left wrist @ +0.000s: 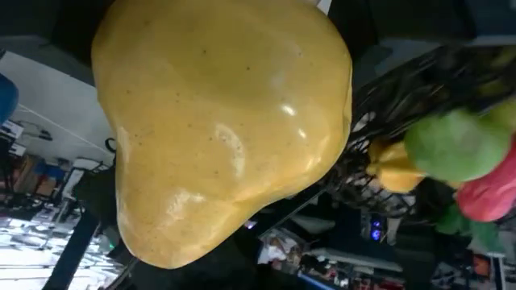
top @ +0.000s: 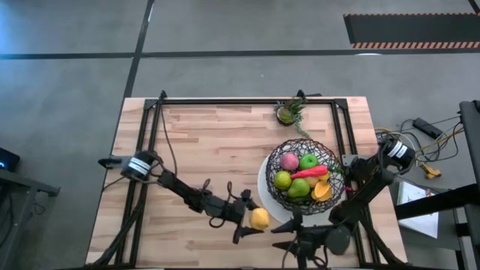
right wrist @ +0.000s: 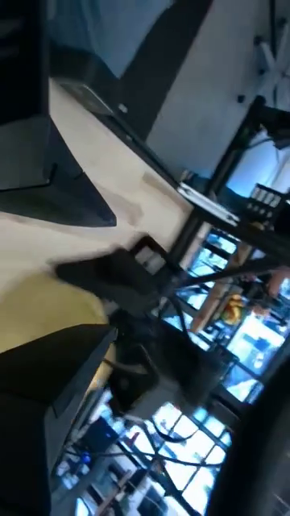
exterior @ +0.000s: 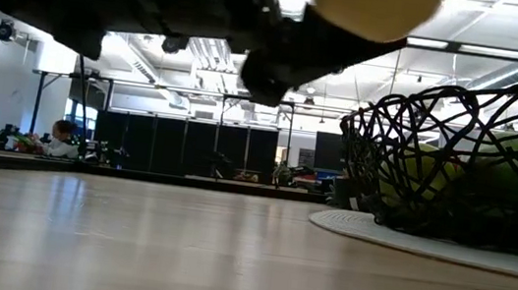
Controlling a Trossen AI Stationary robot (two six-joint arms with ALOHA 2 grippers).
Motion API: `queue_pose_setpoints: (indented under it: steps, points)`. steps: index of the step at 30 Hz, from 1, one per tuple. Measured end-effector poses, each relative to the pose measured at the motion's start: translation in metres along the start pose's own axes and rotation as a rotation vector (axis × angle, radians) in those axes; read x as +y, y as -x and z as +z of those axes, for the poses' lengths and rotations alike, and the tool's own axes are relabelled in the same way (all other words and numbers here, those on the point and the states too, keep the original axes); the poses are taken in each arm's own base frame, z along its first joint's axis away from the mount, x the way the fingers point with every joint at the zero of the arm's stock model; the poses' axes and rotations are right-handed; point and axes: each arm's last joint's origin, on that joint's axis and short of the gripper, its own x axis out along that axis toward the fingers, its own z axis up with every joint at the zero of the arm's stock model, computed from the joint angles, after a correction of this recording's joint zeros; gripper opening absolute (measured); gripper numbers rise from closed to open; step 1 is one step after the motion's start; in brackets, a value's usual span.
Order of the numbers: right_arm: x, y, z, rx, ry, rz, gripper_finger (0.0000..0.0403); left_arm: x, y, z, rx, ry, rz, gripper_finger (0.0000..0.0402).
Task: Build produce basket
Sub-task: Put the yellow pear into the wire basket
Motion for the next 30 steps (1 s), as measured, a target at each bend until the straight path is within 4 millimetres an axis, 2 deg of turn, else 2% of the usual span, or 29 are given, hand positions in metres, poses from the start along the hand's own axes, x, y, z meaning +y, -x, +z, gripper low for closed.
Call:
queue_pose_setpoints:
  steps: [5,9,13,21,30]
  points:
    - [-0.015,-0.014,0.006,-0.033,-0.008,0.024,0.0224,-0.002,-0.013,-0.007,-0.003,-0.002,-0.015,0.0295]
    - [-0.019,-0.018,0.003,-0.025,0.000,0.025,0.0251,-0.003,-0.015,-0.010,0.006,-0.002,-0.030,0.0295]
    - [-0.021,-0.021,-0.002,0.021,0.029,0.023,0.0253,-0.005,-0.015,-0.011,0.006,-0.003,-0.034,0.0295]
    - [-0.027,-0.029,-0.011,0.069,-0.049,0.054,0.0199,-0.006,-0.014,-0.011,0.008,-0.004,-0.046,0.0297]
    - [-0.026,-0.028,-0.011,0.069,-0.047,0.094,0.0097,-0.006,-0.014,-0.012,0.020,-0.002,-0.049,0.0313]
